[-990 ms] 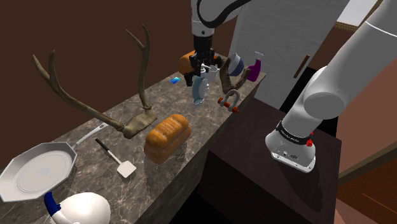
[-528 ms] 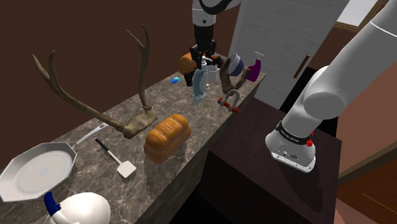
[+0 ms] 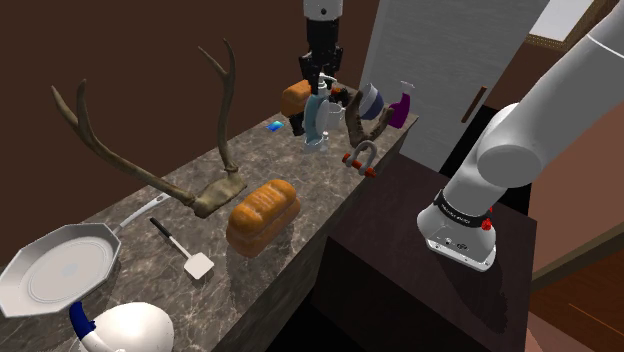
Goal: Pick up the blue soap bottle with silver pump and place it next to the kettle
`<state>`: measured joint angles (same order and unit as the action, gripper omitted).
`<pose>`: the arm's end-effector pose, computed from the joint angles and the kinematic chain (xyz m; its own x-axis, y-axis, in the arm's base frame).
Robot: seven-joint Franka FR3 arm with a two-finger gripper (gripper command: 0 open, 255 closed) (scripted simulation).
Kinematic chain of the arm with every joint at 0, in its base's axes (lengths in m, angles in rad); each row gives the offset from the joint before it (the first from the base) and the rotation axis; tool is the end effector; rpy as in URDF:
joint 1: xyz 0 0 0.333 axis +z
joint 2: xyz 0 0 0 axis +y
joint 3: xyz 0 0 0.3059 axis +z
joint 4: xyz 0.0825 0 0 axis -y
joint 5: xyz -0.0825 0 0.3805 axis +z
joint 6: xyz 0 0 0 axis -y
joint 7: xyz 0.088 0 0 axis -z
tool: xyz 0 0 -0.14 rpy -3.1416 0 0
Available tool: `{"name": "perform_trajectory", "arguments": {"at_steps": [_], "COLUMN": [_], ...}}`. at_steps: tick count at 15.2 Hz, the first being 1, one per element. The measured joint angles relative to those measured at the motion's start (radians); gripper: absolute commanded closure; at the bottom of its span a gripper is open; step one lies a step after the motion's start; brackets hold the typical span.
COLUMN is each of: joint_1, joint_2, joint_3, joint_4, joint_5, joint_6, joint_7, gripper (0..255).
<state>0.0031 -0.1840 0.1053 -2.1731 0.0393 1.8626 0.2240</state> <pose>0.4728 0.0566 0.4192 0.9831 -0.1316 -0.1276 -0.1311 -0.9913 0.0120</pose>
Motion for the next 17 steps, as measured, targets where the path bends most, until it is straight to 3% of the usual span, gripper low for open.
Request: {"name": "perform_trajectory", "arguments": {"at_steps": [17], "joint_1": [-0.002], "joint_2": [-0.028], "joint_3": [-0.004], "joint_4": [0.195], "joint_5": [0.0], "joint_6": [-0.224], "joint_7": [0.002], "gripper": [255]}}
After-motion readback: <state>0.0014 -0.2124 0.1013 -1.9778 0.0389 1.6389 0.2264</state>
